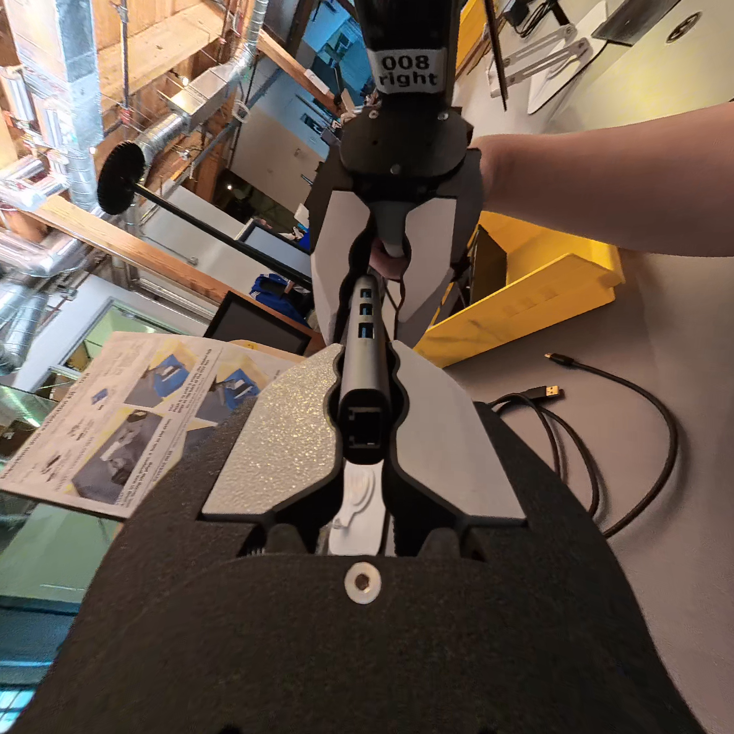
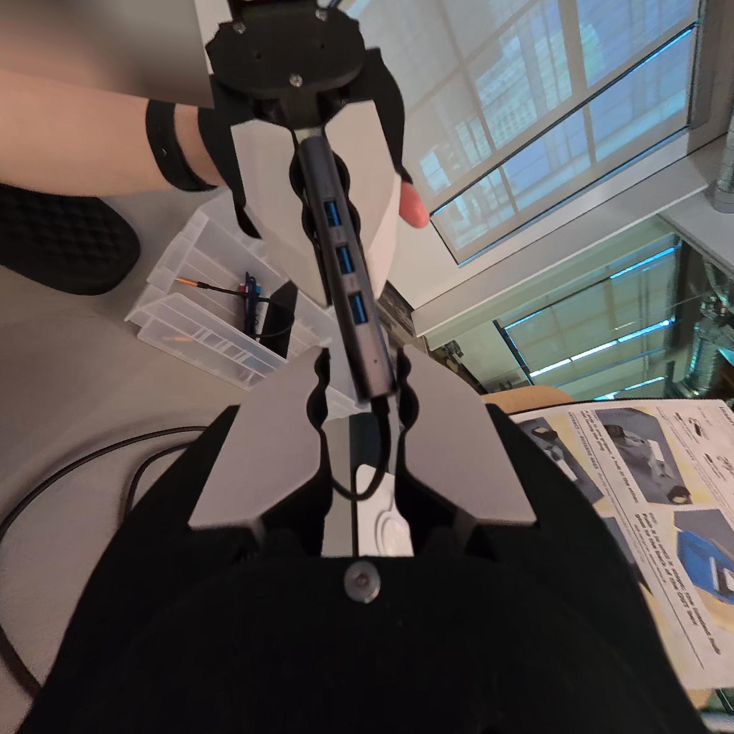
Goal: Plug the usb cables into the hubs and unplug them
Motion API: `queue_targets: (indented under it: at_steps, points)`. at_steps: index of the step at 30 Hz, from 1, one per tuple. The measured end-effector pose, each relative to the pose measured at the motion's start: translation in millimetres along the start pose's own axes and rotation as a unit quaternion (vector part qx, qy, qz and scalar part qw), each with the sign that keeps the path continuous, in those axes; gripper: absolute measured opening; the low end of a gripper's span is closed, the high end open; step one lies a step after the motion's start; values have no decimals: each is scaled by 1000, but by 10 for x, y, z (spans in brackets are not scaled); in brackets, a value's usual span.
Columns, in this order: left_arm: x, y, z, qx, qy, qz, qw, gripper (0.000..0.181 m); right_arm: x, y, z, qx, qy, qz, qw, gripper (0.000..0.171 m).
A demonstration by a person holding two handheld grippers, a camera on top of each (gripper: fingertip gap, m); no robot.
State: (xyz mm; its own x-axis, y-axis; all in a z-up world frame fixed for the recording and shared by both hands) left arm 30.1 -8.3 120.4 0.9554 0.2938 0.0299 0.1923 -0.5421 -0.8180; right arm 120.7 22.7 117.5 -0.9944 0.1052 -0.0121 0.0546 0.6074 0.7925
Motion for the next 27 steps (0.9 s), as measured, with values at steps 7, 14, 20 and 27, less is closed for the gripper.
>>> queue_targets:
  at_steps: [7, 14, 20, 27]
  points:
    - [-184, -165, 48, 45, -49, -49, 997, 17, -146, 169, 10, -14, -18, 70, 997, 42]
    - [-405, -364, 139, 70, -101, -110, 986, 17, -443, 216, -156, 62, -99, 136, 984, 43]
    - [-511, -479, 250, 72, -135, -142, 978, 17, -479, 48, 135, 201, -199, 204, 937, 40]
    - [-515, -492, 209, 60, -113, -144, 981, 17, -471, -537, 565, 255, -371, 164, 878, 24]
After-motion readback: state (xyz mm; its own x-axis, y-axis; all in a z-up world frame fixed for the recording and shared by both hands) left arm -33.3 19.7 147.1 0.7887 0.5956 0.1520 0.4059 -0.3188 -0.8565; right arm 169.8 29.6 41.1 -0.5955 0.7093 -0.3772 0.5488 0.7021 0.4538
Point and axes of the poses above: each gripper's, where its closed fingertips meet, x out along the fingers, z out of its underside, y = z × x across the jaws, the point moved 5 cm from there along -x, back along the fingers, and after that the axes turned 13 degrees about y, right-handed, at the moved point
